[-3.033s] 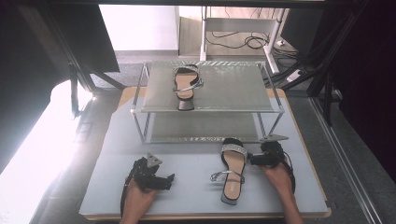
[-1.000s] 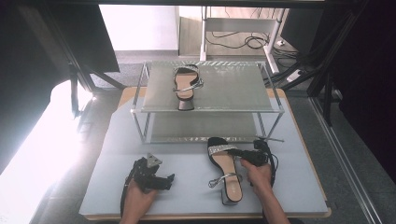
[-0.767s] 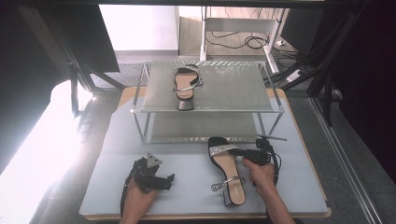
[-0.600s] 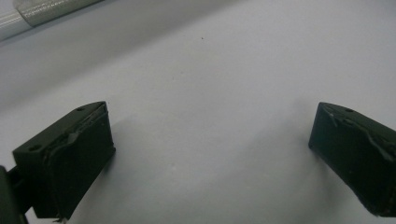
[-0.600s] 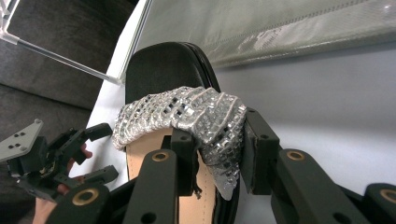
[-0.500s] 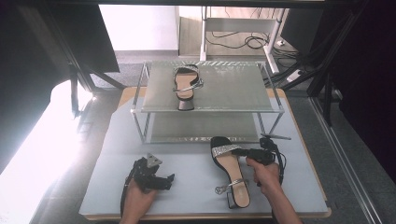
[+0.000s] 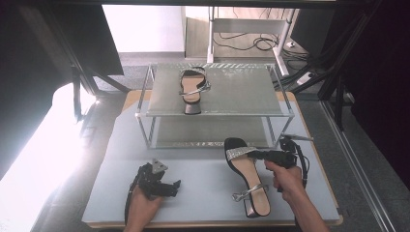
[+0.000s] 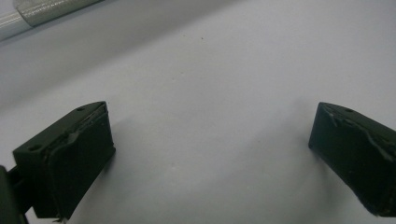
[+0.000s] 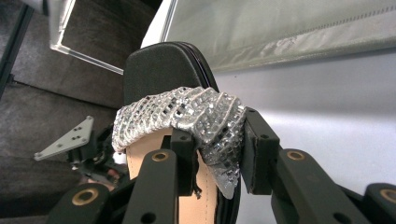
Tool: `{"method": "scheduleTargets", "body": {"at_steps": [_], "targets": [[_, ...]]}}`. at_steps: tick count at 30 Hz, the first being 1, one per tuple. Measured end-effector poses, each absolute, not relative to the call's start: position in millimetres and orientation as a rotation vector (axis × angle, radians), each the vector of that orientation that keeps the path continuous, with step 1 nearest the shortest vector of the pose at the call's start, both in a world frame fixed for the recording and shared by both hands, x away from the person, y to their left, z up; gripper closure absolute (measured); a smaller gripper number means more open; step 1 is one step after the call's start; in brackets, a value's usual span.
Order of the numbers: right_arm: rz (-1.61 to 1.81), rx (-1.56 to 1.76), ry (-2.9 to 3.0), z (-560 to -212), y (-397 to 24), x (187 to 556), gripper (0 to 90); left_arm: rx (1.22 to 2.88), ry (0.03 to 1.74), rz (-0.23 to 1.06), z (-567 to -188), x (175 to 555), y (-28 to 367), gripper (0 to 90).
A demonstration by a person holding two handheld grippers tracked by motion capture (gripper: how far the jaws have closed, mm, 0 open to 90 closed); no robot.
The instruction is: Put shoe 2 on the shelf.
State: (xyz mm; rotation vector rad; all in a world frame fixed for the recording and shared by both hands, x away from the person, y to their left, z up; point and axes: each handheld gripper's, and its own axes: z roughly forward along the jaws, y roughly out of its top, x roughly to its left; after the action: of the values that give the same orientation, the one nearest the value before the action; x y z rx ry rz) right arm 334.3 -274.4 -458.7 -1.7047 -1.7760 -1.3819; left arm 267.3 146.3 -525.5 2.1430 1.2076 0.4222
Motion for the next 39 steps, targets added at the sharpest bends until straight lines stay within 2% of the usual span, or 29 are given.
{"method": "scheduleTargets", "body": {"at_steps": [23, 39], "targets": [[-1.423, -1.704, -1.684, -381.9, -294.1, 316.3, 69.7, 2.143, 1.208, 0.421, -525.4, 267.7, 146.4, 0.0], [-1.449, -1.799, -1.595, -332.2, -287.8, 341.8, 69.6, 2.142, 1.207, 0.418, -525.5, 267.8, 146.6, 0.0]]}}
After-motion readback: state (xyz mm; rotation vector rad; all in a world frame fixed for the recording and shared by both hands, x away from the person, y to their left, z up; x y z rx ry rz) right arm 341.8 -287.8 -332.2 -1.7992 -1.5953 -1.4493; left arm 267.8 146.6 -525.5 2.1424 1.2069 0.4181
